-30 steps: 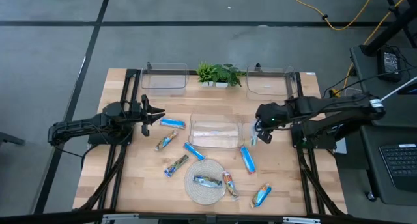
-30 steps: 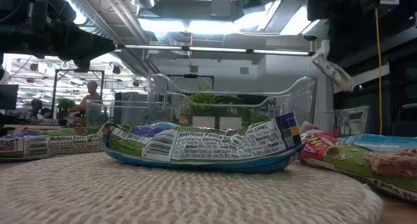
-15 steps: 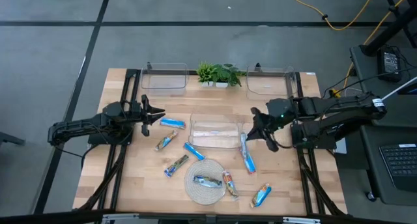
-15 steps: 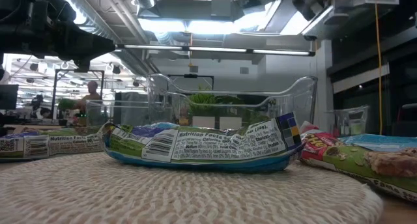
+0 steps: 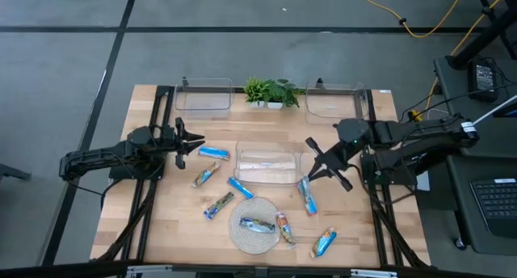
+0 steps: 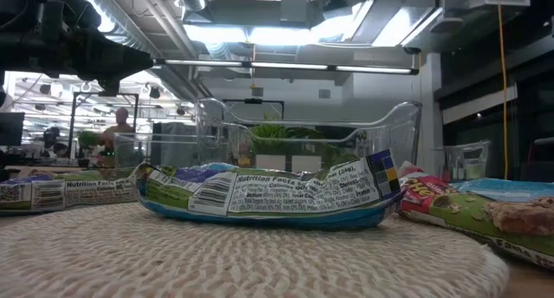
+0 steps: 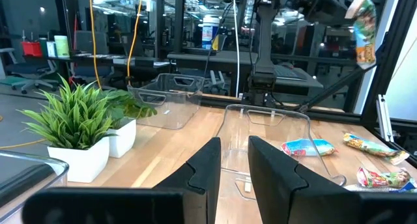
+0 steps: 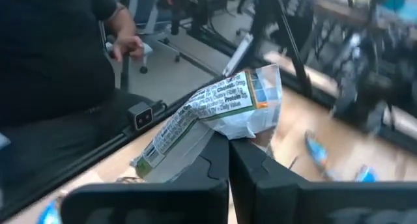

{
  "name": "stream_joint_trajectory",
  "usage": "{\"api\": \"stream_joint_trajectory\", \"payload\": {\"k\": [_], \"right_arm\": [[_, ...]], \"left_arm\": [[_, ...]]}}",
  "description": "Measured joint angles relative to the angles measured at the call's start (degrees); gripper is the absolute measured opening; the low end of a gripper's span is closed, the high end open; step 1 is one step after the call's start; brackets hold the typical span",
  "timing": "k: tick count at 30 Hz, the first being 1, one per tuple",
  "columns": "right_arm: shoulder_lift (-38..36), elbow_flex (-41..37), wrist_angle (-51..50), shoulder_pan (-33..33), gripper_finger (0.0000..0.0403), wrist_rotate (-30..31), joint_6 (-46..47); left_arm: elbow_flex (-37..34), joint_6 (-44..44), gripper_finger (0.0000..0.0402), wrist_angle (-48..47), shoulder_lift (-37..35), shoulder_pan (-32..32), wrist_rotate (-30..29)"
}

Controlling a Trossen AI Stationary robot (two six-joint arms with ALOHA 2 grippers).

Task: Pick and place Granola Bars by type
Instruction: Put the right orange granola bar into the right transparent bin

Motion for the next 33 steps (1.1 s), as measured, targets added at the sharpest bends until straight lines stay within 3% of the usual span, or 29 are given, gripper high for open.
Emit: {"api": "stream_joint_trajectory", "payload": {"k": [14, 33], "right_arm": [[0.0, -0.6, 1.4, 3.4, 0.0002, -4.1, -14.6], [0.0, -0.6, 2.0, 3.4, 0.0002, -4.1, -14.5]], "left_arm": [[0.0, 0.0, 0.0072, 0.0, 0.0, 0.0, 0.0], [0.0, 0.0, 0.0072, 0.0, 0.0, 0.0, 0.0]]}}
